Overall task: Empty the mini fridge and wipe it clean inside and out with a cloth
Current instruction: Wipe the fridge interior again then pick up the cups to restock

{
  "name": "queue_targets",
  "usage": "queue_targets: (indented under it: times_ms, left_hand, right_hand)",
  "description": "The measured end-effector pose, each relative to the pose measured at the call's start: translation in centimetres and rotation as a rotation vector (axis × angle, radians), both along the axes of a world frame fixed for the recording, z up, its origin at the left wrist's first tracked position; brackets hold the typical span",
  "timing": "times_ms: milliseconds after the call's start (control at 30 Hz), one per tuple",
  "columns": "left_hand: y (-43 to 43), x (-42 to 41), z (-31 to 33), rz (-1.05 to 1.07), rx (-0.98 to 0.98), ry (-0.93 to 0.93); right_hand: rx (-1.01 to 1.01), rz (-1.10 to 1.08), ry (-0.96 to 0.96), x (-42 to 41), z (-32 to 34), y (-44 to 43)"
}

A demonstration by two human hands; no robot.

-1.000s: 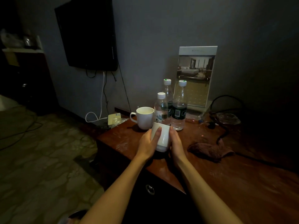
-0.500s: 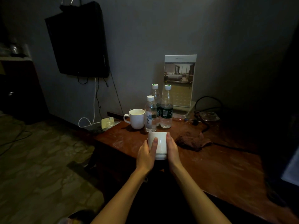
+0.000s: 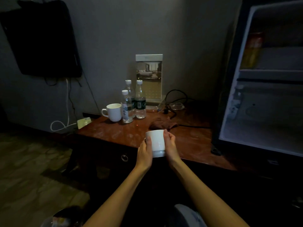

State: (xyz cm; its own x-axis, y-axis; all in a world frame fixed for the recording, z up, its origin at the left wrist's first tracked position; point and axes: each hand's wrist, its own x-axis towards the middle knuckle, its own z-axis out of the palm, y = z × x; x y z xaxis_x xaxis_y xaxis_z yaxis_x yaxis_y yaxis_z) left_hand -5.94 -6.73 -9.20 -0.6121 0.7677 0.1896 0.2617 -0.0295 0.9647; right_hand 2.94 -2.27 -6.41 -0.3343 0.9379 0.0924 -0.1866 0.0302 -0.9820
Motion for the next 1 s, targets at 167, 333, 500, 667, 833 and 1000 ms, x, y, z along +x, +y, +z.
queue_targets:
  times_ms: [167,333,500,667,833,1000]
  left_hand:
    - [0.1,2.5,1.6,0.003,-0.026,-0.042]
    - [0.1,5.3,3.8,-0.036,-0.141,-0.073]
    - [0.9,9.0,5.8,-0.075,-0.062,-0.11]
    - [4.1,13.1,8.8,-0.154,0.075,-0.477]
    - [12.1,16.1,8.2,-0.253,0.095,-0.619]
    - [8.8,21.4,15.2,-0.298,0.233,-0.44]
  right_hand:
    - [-0.018,-0.083,0.042,2.2,-0.1,-0.2]
    - [-0.034,-0.076,0.058,4.2,0.1,-0.5]
    - [0.027,-0.173,0.09,7.3,1.0,-0.1]
    - [0.194,-0.229,0.072,11.6,4.6,0.9]
    - [0.307,-0.284,0.093,16.3,9.1,2.1]
    - [0.378,-0.458,0.096,20.3,13.5,2.9]
